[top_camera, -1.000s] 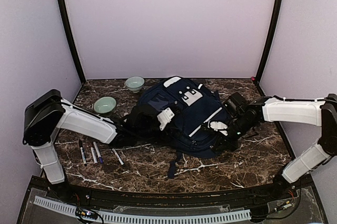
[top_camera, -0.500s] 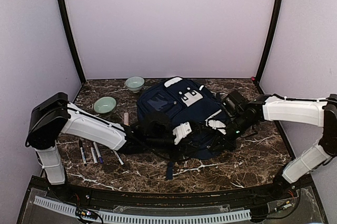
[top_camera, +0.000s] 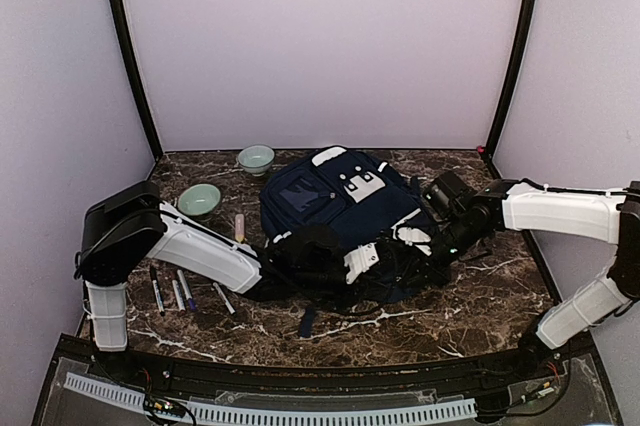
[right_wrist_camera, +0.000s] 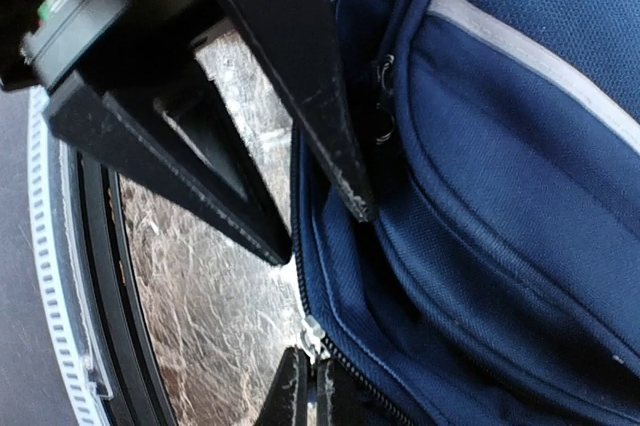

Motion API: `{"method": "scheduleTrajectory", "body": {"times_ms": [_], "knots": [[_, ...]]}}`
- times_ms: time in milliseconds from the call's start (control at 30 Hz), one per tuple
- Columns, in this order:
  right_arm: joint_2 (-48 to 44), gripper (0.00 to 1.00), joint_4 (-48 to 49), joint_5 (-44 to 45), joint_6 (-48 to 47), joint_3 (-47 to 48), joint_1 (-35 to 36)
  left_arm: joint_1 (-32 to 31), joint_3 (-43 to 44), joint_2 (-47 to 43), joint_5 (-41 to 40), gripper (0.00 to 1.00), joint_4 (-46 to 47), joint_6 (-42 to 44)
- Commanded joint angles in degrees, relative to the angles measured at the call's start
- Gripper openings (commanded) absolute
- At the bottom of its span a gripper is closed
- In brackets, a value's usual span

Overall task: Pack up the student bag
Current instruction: Hold the largest pocket of the student bag, then zip the student bag into the largest pocket of the bag.

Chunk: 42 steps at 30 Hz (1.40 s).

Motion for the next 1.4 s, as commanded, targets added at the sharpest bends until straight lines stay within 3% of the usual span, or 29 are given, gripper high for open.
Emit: {"method": "scheduleTrajectory", "body": {"times_ms": [0, 200, 467, 633, 833, 1100, 1167, 1267, 1367], "knots": [[-0.1, 0.0, -3.4, 2.1, -2.6, -0.5, -0.3, -0.3, 1.3, 0.1, -4.3, 0.23, 2.4, -0.8], [-0.1, 0.0, -7.9, 3.4, -6.2, -0.3, -7.5, -0.3, -1.3, -1.4, -4.6, 0.07, 2.6, -0.5], [3.1, 0.0, -10.8, 5.6, -10.4, 2.0, -19.9, -1.0, -5.0, -4.3, -5.6, 0.01, 2.4, 0.1], [4.8, 0.0, -10.9, 6.8, -12.3, 2.5, -23.6, -1.2, -7.4, -6.0, -6.9, 0.0, -0.3, 0.5], [-1.7, 0.0, -11.8, 4.8, -13.6, 0.0, -20.9, -0.6, -12.5, -11.2, -17.8, 0.0, -6.2, 5.6], [-0.2, 0.0, -7.2, 2.6, -6.1, 1.9, -5.0, 5.6, -15.5, -16.5, -22.1, 0.0, -11.9, 7.4], [1.4, 0.0, -6.2, 0.6, -3.8, 3.7, -1.1, 5.9, -15.8, -17.7, -23.9, 0.05, -12.1, 8.9], [3.9, 0.0, -5.3, -2.4, -2.0, 6.4, 2.2, 5.9, -15.3, -20.3, -22.6, 0.27, -15.1, 9.3], [5.7, 0.0, -5.4, -3.3, -1.5, 8.2, 3.1, 5.5, -15.4, -24.1, -17.3, 0.42, -19.1, 8.4]]}}
